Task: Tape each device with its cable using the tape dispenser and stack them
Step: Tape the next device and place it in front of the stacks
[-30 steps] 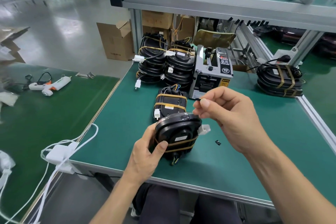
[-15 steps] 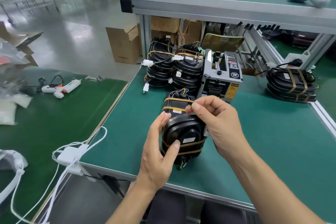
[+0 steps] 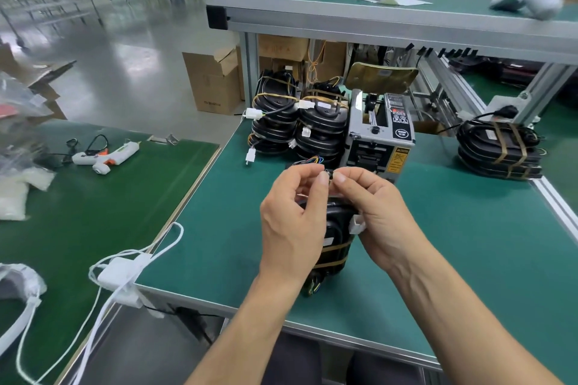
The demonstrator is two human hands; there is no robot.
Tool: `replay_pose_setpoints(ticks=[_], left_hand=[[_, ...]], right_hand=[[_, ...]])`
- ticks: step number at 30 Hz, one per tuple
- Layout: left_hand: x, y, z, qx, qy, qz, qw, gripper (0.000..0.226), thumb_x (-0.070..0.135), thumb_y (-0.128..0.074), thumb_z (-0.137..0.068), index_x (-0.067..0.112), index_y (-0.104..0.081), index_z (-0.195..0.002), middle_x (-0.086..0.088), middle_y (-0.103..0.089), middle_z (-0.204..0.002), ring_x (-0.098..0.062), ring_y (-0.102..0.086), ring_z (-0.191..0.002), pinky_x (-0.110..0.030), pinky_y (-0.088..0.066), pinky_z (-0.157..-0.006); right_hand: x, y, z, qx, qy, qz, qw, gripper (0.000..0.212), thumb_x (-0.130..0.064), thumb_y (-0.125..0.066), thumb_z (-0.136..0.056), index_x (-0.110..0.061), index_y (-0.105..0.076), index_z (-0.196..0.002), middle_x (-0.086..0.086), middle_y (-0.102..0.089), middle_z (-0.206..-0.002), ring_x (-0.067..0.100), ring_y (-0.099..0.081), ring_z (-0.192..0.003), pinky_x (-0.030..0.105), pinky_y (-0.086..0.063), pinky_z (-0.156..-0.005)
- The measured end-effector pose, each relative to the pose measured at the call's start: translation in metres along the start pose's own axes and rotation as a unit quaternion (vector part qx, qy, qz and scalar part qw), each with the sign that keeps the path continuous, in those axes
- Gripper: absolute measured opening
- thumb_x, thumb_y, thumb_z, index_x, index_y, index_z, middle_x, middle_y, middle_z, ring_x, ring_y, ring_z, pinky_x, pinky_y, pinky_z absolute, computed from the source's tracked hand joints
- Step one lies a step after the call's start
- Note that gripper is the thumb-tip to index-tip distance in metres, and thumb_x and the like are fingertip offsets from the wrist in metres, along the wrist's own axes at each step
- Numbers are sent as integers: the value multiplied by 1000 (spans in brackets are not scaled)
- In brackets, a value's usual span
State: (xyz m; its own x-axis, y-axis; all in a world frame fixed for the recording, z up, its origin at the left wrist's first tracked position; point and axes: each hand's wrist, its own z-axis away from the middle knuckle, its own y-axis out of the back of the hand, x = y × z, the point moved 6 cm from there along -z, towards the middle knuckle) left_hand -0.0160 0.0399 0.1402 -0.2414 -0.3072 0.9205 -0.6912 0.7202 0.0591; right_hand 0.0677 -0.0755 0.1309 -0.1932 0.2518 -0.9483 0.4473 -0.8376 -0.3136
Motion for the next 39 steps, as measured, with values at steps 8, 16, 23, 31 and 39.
replay_pose_setpoints(ticks=[8,16,23,31,39], left_hand=[[0,-2,1,-15,-4,-26,1000,10,18,-66,-107,17,-72,-98,5,-76,-92,-15,-73,-91,-29,-58,-81],[-2,-2,2,-19,13,-25,999,16,23,-60,-110,17,-68,-97,2,-74,-91,-20,-71,-87,-28,-56,-77],[-1,-2,1,-21,4,-40,999,15,18,-61,-108,14,-67,-96,1,-71,-90,-20,-66,-84,-32,-55,-78],[1,-3,5,-36,-10,-58,998,17,22,-56,-111,14,-65,-99,0,-71,-95,-23,-68,-93,-45,-56,-85],[1,-5,4,-31,-16,-64,997,22,26,-52,-110,10,-65,-102,-2,-71,-97,-27,-68,-97,-50,-55,-87]], right_hand=[[0,1,-1,-22,6,5,1000,20,-23,-74,-86,-8,-71,-98,12,-75,-91,21,-70,-84,31,-55,-81],[-6,3,2,-26,75,72,994,8,-17,-71,-97,-11,-77,-96,12,-78,-92,21,-74,-90,28,-59,-82],[-12,1,1,-39,117,153,981,7,-14,-72,-97,-9,-75,-91,8,-76,-88,18,-71,-84,30,-58,-82],[-11,-3,-1,-44,108,144,983,12,-18,-67,-94,-12,-71,-85,0,-72,-78,12,-68,-79,21,-54,-76],[-8,-5,-2,-44,67,101,992,16,-20,-67,-94,-18,-72,-80,4,-71,-79,12,-66,-76,22,-53,-72]])
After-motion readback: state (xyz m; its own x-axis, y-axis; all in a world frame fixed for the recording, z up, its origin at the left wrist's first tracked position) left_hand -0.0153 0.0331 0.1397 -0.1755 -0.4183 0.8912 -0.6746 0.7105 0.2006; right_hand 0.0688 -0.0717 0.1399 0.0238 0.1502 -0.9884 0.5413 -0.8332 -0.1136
